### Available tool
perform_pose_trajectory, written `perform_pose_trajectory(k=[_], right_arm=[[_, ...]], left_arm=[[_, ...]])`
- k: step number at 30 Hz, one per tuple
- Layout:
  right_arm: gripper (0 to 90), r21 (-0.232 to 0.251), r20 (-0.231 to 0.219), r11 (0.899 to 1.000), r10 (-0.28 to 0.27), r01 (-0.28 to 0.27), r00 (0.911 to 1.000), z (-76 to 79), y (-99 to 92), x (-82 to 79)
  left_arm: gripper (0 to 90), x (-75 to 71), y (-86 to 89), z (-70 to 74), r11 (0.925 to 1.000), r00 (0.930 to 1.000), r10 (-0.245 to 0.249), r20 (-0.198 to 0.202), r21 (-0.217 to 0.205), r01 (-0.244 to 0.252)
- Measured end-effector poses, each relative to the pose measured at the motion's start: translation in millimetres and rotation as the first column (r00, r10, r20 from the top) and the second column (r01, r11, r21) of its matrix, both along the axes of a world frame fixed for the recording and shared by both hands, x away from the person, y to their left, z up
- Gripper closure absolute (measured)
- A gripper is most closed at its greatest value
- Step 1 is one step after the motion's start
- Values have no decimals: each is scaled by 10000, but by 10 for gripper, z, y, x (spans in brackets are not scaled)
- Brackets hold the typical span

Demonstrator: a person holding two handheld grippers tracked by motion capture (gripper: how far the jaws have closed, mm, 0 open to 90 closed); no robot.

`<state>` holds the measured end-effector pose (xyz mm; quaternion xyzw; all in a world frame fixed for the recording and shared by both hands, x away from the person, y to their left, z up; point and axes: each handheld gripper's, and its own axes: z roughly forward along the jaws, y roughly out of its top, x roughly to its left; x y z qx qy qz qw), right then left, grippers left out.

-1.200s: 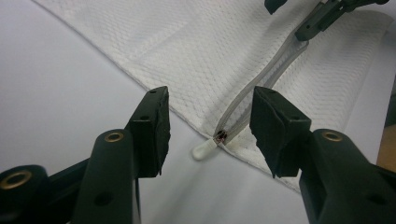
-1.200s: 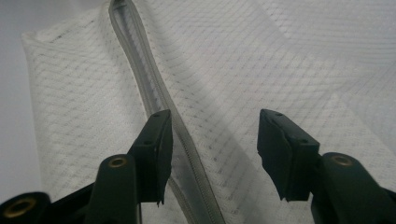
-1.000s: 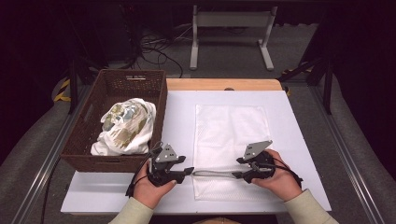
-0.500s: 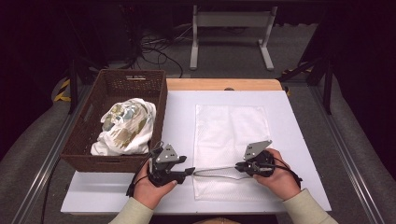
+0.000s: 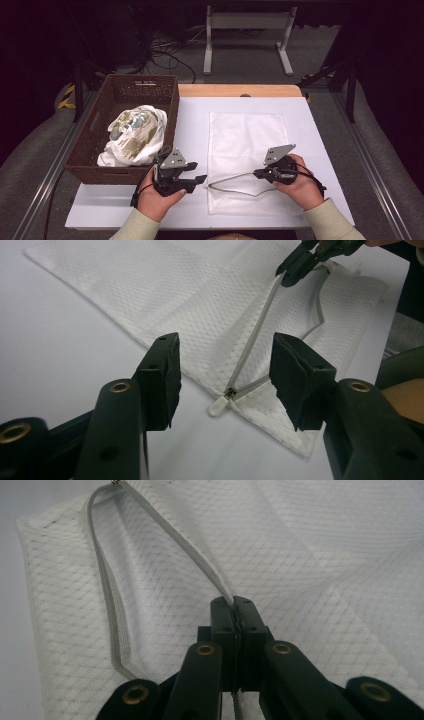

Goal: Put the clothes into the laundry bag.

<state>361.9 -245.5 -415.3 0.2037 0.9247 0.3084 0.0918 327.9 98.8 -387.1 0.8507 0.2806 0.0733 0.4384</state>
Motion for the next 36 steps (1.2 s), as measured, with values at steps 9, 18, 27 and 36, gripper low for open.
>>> perform_pose_trajectory(k=[9, 18, 27, 36], right_arm=[[893, 225, -44, 9997, -120, 121, 9999, 39, -30, 17], [893, 239, -147, 9996, -145, 149, 9998, 28, -32, 20], [893, 265, -264, 9995, -173, 180, 9995, 18, -41, 23], [893, 290, -360, 9994, -194, 205, 9992, 4, -50, 29]], left_arm=[[455, 75, 81, 135, 9993, 9996, 258, -119, 261, -255], [447, 180, 196, 325, 9976, 9984, 516, -245, 477, -504], [445, 321, 345, 466, 9977, 9964, 646, -545, 232, -634], [435, 488, 525, 591, 9936, 9919, 1078, -674, 410, -1052]])
